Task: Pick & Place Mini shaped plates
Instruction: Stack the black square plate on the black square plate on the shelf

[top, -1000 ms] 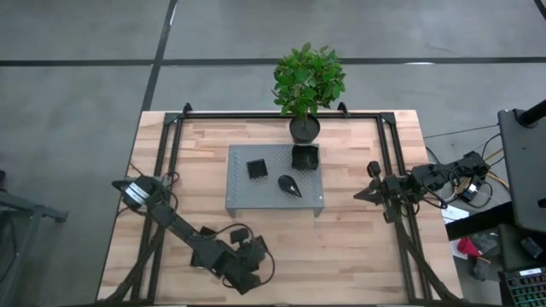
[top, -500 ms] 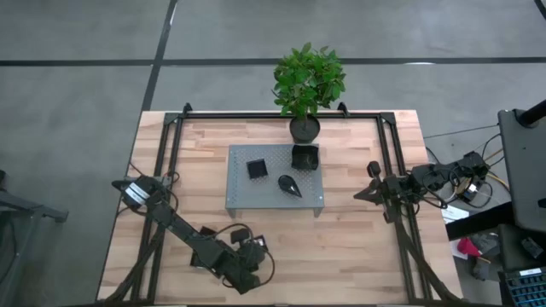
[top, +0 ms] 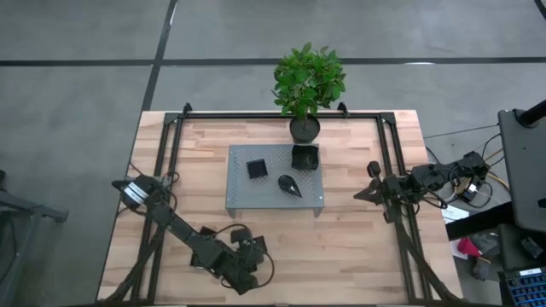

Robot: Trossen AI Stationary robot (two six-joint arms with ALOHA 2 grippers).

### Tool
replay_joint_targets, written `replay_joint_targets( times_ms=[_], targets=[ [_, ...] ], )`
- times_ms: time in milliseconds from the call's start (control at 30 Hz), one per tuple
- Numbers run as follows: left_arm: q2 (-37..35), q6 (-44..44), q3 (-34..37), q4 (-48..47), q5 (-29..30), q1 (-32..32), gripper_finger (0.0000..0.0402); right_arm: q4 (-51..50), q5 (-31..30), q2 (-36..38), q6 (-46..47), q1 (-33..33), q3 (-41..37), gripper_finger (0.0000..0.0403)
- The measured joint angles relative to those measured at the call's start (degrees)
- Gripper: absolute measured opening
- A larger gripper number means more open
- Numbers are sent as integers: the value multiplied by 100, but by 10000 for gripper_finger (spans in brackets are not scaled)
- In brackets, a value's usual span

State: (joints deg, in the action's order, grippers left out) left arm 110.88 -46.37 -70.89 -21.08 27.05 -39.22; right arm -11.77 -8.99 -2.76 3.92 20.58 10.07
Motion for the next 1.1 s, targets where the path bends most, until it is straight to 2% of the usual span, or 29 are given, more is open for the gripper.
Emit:
replay_joint_targets(
  times_ms=[267, 1100],
  targets=[
    [-184, 78, -7, -4, 136, 0, 74, 0, 0, 0, 13, -1, 0, 8],
    [52, 101, -4, -141, 106, 2, 74, 0, 0, -1, 10, 0, 0, 8]
  ],
)
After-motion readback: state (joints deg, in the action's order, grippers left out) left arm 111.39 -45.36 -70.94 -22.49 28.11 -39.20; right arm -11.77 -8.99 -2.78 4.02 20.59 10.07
